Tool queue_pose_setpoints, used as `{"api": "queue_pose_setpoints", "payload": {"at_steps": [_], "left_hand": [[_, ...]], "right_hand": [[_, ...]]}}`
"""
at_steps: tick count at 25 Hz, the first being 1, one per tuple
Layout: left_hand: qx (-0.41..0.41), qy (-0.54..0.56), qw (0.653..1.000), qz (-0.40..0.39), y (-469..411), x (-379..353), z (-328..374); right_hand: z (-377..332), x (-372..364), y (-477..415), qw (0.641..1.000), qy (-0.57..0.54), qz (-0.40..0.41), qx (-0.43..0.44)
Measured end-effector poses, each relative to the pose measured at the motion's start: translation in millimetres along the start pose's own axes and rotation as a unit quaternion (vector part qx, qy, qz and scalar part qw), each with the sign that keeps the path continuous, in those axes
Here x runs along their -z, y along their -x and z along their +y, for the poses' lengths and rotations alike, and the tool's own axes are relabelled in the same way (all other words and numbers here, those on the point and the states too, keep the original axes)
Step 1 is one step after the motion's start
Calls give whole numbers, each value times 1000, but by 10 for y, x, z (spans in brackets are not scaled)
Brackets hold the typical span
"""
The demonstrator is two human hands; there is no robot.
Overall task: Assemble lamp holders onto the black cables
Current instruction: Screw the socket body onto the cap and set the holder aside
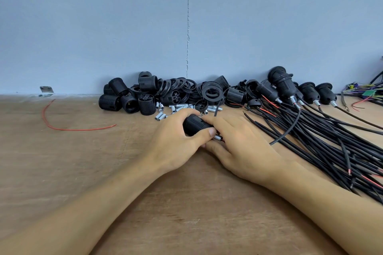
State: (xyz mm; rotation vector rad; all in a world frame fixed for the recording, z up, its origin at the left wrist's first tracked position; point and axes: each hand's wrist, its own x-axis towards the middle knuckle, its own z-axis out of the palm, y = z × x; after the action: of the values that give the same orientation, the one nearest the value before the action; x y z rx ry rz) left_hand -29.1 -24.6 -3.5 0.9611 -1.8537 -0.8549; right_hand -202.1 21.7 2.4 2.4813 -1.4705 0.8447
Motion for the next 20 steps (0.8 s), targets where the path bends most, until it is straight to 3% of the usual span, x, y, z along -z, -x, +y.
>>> {"api": "queue_pose_setpoints", "payload": {"at_steps": [6,10,14,20], "left_hand": [[16,-20,999,28,26,-30,-22],[-49,-38,998,9,57,-25,-29],[-97,-114,987,56,33,-47,-53],[-66,-111,987,97,41,-84,-50]], "right_hand": [[110,26,-47,996,-85,2,-28],[219,37,-65,988,-146,9,-53],[218,55,-90,979,-191,-3,-71],[113,27,-106,973,-217,-9,-83]]}}
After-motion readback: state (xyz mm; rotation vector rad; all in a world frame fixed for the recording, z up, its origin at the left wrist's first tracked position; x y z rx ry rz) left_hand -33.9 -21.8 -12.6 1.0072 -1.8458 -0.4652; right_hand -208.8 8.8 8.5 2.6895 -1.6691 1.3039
